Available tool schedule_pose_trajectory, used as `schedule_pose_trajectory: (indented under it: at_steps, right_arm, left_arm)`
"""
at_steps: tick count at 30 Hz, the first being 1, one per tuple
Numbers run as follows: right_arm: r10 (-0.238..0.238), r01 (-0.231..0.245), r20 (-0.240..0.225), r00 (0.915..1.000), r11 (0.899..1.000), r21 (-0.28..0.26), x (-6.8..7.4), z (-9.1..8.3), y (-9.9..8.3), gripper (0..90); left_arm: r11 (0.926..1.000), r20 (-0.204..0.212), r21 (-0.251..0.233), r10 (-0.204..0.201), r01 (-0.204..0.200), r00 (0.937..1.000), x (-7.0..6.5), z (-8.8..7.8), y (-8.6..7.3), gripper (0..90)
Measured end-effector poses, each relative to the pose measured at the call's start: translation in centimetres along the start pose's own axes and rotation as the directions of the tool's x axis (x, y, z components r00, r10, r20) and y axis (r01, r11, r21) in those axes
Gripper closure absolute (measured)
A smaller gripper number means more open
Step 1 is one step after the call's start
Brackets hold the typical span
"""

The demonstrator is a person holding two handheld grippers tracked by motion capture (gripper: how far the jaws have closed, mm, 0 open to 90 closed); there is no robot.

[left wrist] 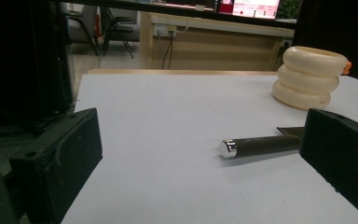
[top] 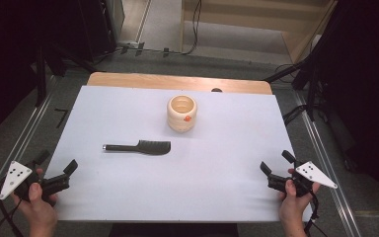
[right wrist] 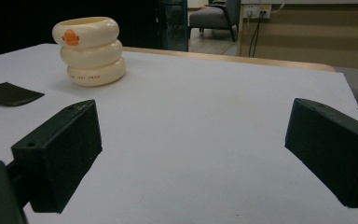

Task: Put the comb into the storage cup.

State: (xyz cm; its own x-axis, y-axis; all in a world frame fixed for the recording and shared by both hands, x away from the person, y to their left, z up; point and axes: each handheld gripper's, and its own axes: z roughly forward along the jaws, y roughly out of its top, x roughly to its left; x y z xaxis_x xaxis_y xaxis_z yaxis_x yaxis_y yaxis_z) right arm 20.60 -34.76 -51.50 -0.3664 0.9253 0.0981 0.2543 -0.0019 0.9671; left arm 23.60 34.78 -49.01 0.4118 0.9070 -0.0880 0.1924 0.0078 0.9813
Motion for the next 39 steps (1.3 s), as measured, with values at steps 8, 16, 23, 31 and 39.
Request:
schedule_pose_trajectory:
  at_steps: [8,16,23,31,39]
  right_arm:
    - [0.023,-0.024,-0.022,0.9995,1.000,-0.004,-0.1,0.3,-0.1,2.1]
    - [0.017,-0.017,-0.023,0.9996,1.000,0.002,0.0,0.4,-0.1,2.2]
    - [0.011,-0.011,-0.033,0.9994,1.000,0.000,0.0,0.4,-0.2,2.2]
    - [0.005,-0.005,-0.033,0.9994,1.000,0.008,0.1,0.5,-0.2,2.2]
    - [0.003,-0.003,-0.035,0.9994,1.000,0.014,0.0,0.5,-0.1,2.2]
  left_arm:
    - [0.9972,0.112,0.067,0.025,-0.033,0.9934,-1.7,1.0,0.5,0.0]
    - [0.9880,0.227,0.125,0.061,-0.092,0.9719,-3.9,2.4,2.5,0.0]
    - [0.9672,0.309,0.203,0.084,-0.152,0.9475,-5.0,4.1,4.1,0.0]
    - [0.9416,0.356,0.253,0.123,-0.222,0.9263,-5.4,6.0,6.4,0.0]
    - [0.9097,0.410,0.298,0.152,-0.289,0.8995,-5.2,8.3,8.8,0.0]
